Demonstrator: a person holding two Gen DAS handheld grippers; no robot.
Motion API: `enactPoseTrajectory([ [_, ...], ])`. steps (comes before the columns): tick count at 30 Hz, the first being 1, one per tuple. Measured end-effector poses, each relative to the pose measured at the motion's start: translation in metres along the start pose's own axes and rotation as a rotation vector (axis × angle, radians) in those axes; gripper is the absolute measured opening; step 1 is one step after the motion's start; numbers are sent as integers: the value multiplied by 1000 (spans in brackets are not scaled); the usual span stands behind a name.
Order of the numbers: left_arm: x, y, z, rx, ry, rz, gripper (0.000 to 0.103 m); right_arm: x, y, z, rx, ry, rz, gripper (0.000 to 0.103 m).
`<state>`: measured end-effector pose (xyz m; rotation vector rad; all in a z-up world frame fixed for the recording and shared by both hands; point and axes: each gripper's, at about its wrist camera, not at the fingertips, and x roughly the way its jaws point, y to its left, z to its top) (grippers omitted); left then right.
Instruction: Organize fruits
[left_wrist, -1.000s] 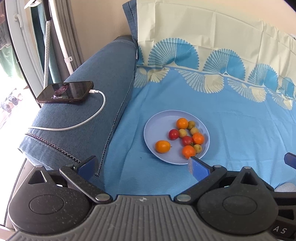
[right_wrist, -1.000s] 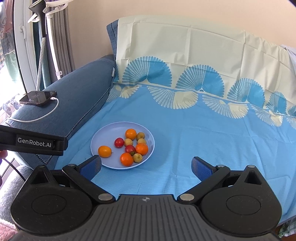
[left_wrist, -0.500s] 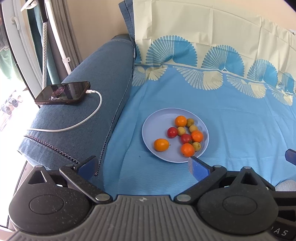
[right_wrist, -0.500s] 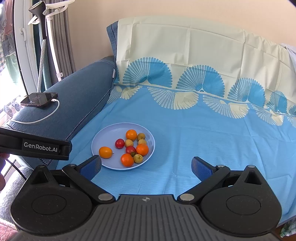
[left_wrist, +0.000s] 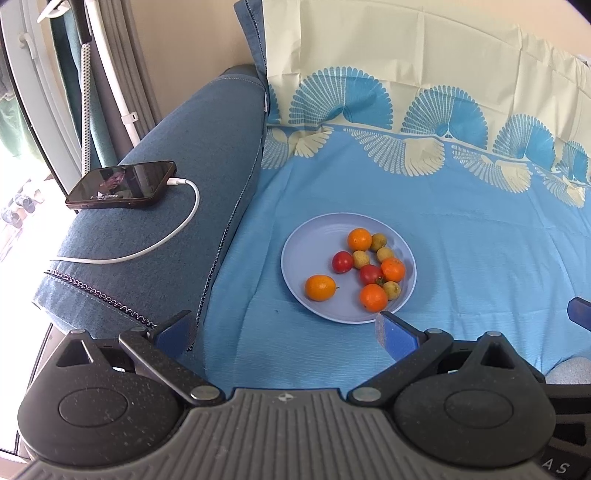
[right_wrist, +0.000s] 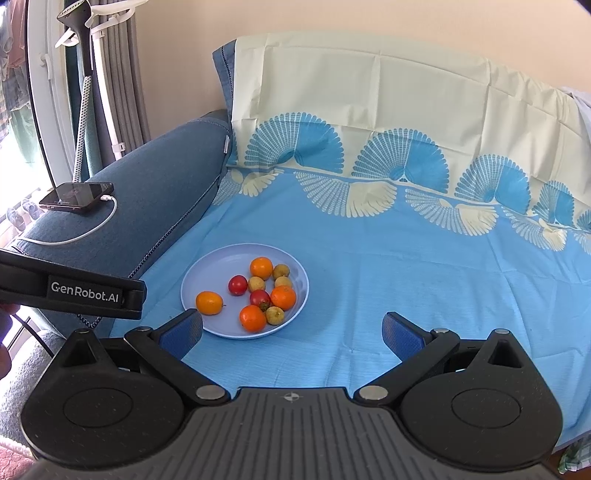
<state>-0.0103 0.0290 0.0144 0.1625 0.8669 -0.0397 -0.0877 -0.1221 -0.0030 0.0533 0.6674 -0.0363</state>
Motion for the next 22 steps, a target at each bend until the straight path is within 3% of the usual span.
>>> enactPoseTrajectory([
  [22, 7, -1, 4, -2, 8, 31, 103, 7, 0, 2, -6, 12, 9, 102],
])
